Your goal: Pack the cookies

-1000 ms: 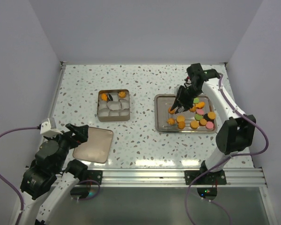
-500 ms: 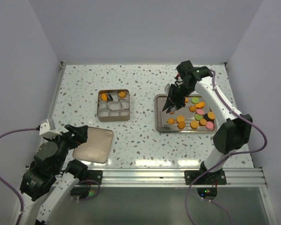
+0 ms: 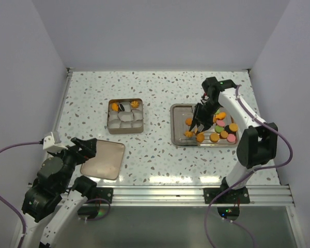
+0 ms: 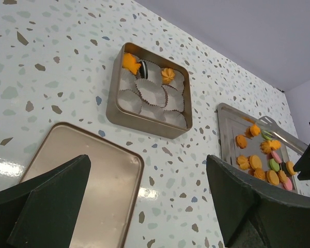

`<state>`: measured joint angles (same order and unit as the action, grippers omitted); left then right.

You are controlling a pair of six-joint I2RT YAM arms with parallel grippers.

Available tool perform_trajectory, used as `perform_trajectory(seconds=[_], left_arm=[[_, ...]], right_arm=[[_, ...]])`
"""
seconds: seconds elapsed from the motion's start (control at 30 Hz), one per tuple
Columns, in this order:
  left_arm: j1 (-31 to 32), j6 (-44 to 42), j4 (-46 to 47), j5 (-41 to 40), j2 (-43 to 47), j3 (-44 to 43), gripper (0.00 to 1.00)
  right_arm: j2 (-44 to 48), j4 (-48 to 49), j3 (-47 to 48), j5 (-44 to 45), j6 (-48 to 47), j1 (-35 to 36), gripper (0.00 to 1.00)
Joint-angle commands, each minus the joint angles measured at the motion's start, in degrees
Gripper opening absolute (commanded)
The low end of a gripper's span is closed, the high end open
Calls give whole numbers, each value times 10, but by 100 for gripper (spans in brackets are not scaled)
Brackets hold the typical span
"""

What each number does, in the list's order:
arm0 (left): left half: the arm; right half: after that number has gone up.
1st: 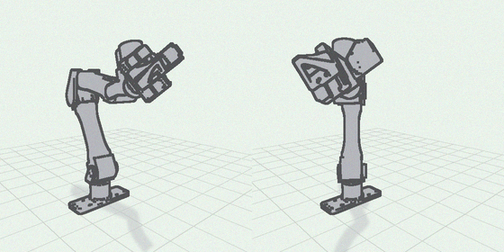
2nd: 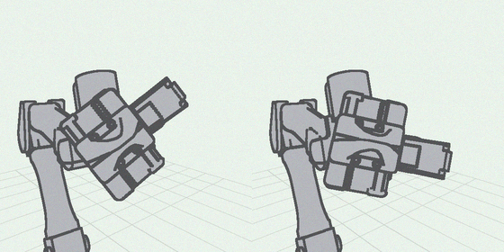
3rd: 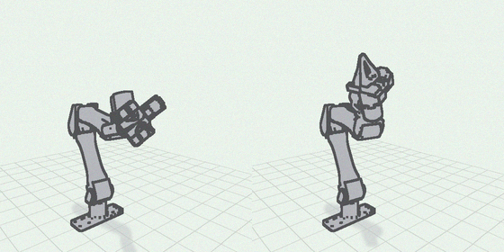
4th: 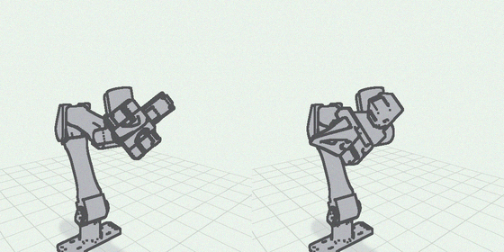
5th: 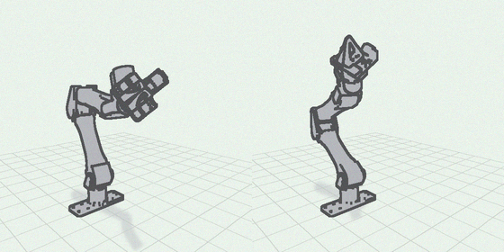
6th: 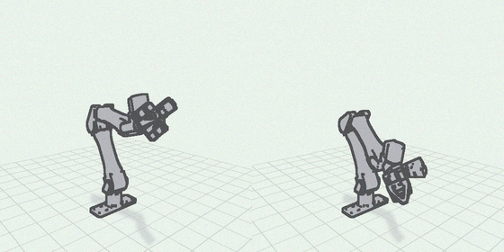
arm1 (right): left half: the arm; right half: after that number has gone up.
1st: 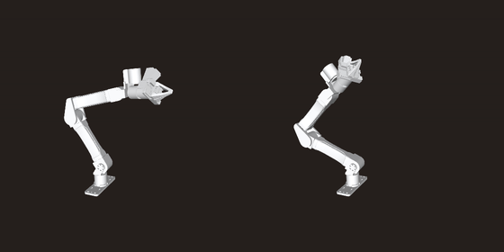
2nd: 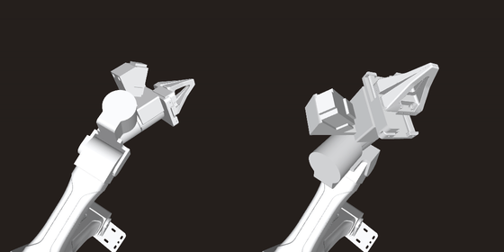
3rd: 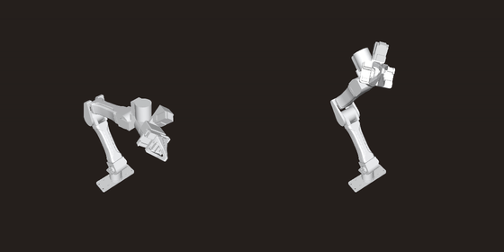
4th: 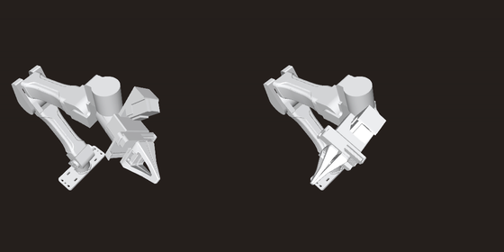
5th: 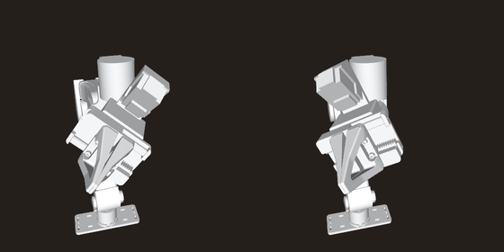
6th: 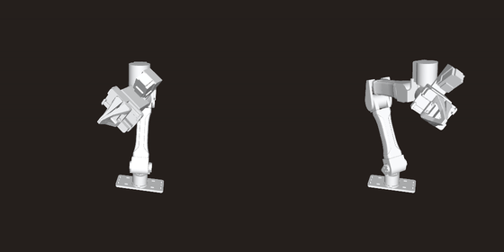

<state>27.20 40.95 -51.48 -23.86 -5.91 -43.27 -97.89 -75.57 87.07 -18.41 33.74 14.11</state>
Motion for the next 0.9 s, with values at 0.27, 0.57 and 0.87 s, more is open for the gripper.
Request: perform_trajectory(seconds=[0.27,0.57,0.87], left_arm=[[3,4,20,-10,11,-2,100],[3,5,21,-12,7,-2,100],[3,4,23,-10,-3,-2,100]], right_arm=[[-17,4,-23,46,-22,-19,41],[-38,28,-38,46,-18,-27,42],[-68,47,-36,44,-13,-35,42]])
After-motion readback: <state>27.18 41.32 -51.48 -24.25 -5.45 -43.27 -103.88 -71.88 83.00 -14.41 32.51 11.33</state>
